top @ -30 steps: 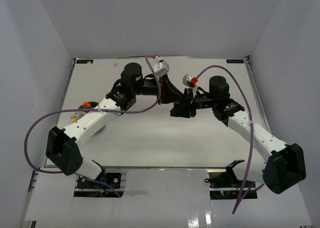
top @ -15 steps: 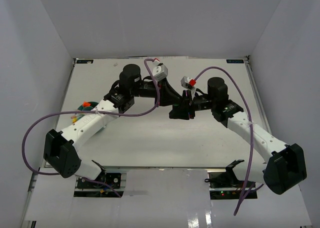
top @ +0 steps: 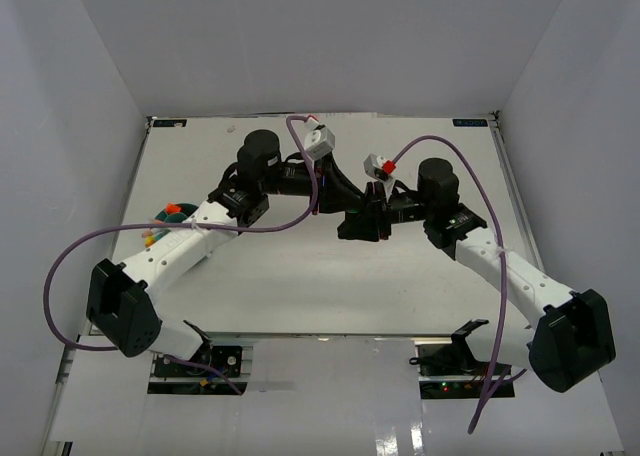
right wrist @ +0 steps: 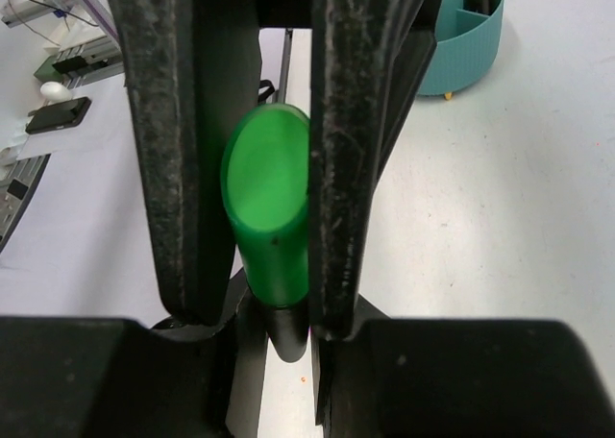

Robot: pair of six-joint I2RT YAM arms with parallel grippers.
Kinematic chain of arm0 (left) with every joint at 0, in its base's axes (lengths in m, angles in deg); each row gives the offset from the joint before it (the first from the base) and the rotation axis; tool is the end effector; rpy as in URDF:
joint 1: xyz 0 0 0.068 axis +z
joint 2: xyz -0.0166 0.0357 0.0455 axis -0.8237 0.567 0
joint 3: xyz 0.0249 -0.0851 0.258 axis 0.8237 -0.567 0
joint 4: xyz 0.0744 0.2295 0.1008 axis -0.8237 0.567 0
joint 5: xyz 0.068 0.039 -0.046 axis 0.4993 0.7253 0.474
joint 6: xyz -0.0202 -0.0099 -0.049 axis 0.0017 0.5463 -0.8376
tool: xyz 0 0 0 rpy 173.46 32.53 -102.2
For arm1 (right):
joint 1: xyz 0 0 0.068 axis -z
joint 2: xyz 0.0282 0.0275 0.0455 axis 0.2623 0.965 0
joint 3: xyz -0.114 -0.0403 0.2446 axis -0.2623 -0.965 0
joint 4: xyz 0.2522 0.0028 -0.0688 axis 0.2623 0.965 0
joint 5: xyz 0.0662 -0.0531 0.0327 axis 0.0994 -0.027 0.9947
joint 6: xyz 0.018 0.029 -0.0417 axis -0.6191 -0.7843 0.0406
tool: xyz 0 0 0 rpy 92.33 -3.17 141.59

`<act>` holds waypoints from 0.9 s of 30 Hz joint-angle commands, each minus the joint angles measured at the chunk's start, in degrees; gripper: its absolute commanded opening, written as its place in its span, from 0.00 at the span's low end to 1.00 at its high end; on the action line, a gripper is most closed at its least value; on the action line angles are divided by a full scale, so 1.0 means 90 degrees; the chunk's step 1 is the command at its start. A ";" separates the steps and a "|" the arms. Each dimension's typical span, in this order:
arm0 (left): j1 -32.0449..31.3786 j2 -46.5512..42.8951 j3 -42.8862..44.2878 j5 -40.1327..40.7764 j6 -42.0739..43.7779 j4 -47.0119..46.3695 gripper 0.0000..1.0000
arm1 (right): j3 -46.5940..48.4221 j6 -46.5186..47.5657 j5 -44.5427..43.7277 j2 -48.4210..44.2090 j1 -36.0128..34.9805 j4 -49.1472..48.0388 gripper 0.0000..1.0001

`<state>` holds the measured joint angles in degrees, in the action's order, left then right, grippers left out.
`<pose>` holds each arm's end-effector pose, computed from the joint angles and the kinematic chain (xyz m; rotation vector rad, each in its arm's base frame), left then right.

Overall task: Sort the stationery into containers
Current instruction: Close the pen cap on the pen.

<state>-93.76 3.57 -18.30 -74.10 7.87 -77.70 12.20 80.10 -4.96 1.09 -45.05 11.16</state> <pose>0.2374 -0.2250 0.3722 1.1626 1.4390 -1.4423 0.2158 0.1601 0.3298 -1.1533 1.4008 1.3679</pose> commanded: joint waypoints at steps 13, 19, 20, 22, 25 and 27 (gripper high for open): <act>-0.0246 0.0613 -0.0117 -0.1165 -0.0230 0.2271 0.00 | -0.0451 -0.0148 -0.0397 -0.0827 0.0308 -0.1938 0.43; 0.0017 0.0408 -0.0019 -0.0629 -0.0201 0.2086 0.00 | -0.1086 0.0223 -0.0581 -0.1081 0.0308 -0.0963 0.77; 0.0114 0.0302 -0.0077 -0.0521 -0.0269 0.1979 0.00 | -0.1261 0.0311 -0.0602 -0.1168 0.0308 -0.0767 0.84; 0.0193 0.0174 -0.0146 -0.0248 -0.0299 0.1686 0.00 | -0.1438 0.0448 -0.0583 -0.1247 0.0308 -0.0269 0.90; 0.0301 -0.0050 -0.0253 0.0452 -0.0240 0.1616 0.00 | -0.1780 0.0662 -0.0728 -0.1481 0.0308 0.0422 0.97; 0.0369 -0.0187 -0.0360 0.0991 -0.0201 0.1577 0.00 | -0.2004 0.0712 -0.0923 -0.1782 0.0308 0.0688 0.98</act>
<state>-91.14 6.32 -20.64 -72.55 5.31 -61.68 -4.20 83.84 -10.93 -11.48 -42.32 11.33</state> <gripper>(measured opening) 0.291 0.978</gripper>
